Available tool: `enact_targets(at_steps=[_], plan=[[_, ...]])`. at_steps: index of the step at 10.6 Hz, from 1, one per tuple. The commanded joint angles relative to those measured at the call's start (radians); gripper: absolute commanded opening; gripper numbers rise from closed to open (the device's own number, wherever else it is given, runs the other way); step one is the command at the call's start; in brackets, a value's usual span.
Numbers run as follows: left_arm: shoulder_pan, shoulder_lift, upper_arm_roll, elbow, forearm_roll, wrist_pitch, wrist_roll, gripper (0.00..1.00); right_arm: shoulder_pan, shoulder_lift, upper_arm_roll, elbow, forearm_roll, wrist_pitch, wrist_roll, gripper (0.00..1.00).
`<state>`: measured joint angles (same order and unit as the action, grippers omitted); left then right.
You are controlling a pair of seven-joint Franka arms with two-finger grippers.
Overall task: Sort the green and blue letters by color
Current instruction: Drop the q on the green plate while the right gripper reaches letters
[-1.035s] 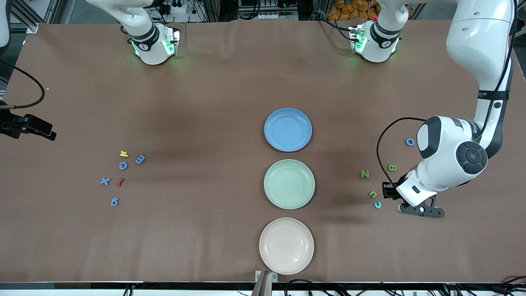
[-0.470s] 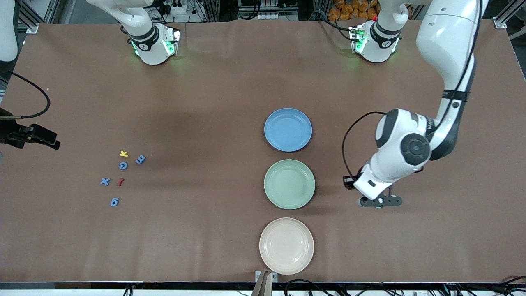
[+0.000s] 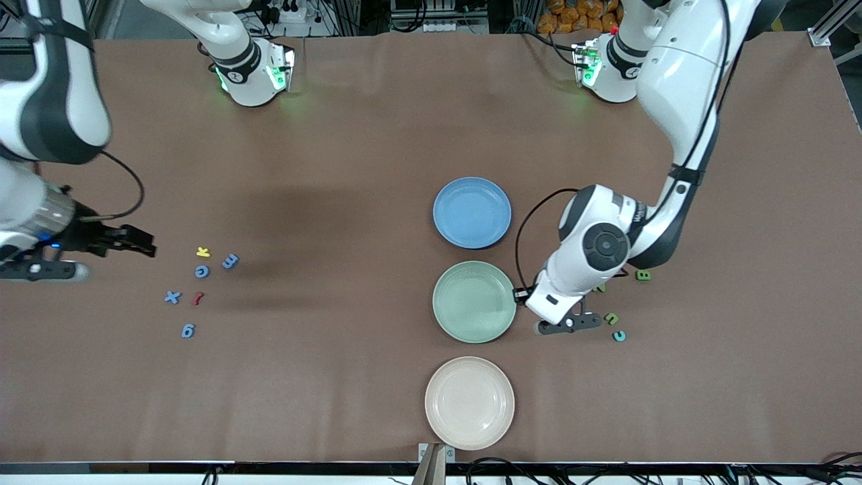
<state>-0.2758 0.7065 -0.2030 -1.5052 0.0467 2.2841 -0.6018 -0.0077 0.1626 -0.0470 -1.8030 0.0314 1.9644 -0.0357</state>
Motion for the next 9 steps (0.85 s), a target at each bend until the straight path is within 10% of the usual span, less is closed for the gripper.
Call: enact_targets(at_steps=[1, 3, 4, 5, 9], plan=[[-0.066, 0.059, 0.026, 0.034, -0.004, 0.077, -0.107, 0.00, 0.041, -0.094, -0.002, -0.225, 0.028, 0.068, 0.238, 1.00], [-0.129, 0.073, 0.063, 0.036, -0.004, 0.110, -0.189, 0.00, 0.086, -0.078, -0.002, -0.251, 0.028, 0.106, 0.493, 1.00], [-0.143, 0.073, 0.074, 0.036, -0.007, 0.133, -0.231, 0.34, 0.090, -0.077, -0.004, -0.291, 0.028, 0.161, 0.549, 1.00], [-0.145, 0.074, 0.076, 0.034, -0.002, 0.156, -0.254, 0.99, 0.078, -0.066, -0.004, -0.324, 0.028, 0.212, 0.578, 1.00], [-0.119, 0.057, 0.083, -0.006, 0.171, 0.132, -0.251, 1.00, 0.060, 0.049, -0.004, -0.414, 0.030, 0.387, 0.742, 1.00]])
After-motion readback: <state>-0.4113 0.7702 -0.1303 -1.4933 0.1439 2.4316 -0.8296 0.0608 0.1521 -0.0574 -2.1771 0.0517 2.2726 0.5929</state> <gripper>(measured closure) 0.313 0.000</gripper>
